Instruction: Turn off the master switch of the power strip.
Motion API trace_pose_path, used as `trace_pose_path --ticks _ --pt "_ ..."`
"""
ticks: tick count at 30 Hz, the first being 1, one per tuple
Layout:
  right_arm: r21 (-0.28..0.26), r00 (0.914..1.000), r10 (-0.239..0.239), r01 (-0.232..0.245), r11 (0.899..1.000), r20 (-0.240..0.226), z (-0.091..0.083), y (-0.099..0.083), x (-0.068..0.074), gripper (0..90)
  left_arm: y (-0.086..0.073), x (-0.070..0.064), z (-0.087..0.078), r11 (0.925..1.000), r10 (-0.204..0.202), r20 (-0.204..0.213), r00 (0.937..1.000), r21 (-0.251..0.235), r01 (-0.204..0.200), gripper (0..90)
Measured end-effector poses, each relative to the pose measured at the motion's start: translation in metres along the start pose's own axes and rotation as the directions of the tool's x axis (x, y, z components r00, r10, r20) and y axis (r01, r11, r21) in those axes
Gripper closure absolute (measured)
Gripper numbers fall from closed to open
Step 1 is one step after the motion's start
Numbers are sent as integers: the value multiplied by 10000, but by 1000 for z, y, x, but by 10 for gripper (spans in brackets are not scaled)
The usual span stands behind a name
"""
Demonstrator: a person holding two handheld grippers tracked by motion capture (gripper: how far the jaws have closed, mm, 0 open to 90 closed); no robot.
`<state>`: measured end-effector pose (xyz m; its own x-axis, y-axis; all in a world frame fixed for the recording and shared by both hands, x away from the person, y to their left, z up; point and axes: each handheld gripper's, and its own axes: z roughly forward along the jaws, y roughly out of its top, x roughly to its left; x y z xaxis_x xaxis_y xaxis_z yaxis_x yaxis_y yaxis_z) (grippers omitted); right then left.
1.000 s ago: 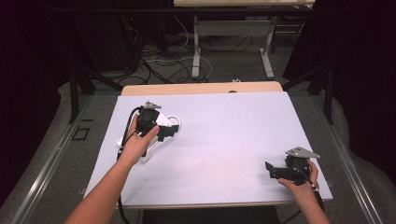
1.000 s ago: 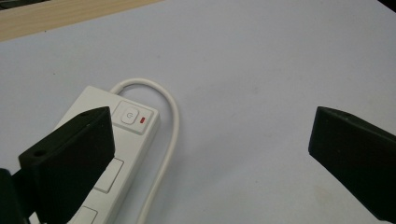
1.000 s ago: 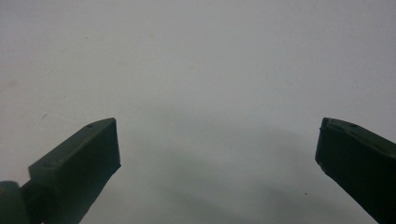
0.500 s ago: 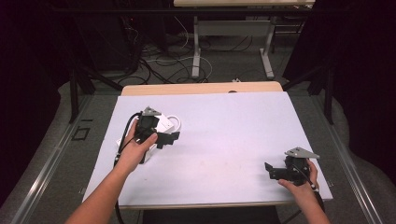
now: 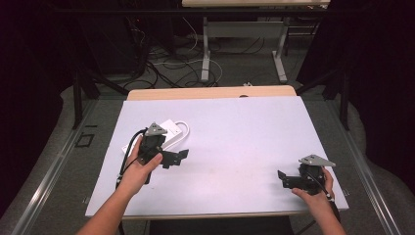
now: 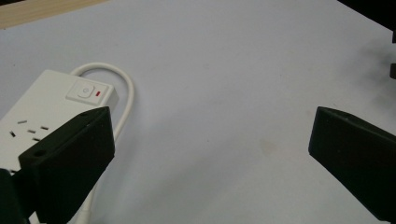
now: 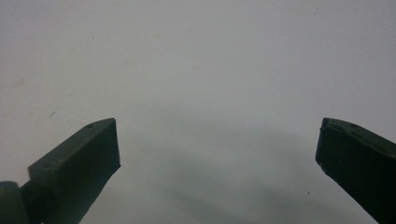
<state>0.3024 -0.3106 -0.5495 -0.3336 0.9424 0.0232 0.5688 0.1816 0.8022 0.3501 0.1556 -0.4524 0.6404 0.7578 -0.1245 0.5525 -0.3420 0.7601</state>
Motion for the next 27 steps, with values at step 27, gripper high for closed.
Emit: trace_pose_path --ticks 27 --pt "-16 10000 -41 41 10000 2 -1 0 -1 0 -65 -14 21 9994 -215 391 9990 -259 225 6"
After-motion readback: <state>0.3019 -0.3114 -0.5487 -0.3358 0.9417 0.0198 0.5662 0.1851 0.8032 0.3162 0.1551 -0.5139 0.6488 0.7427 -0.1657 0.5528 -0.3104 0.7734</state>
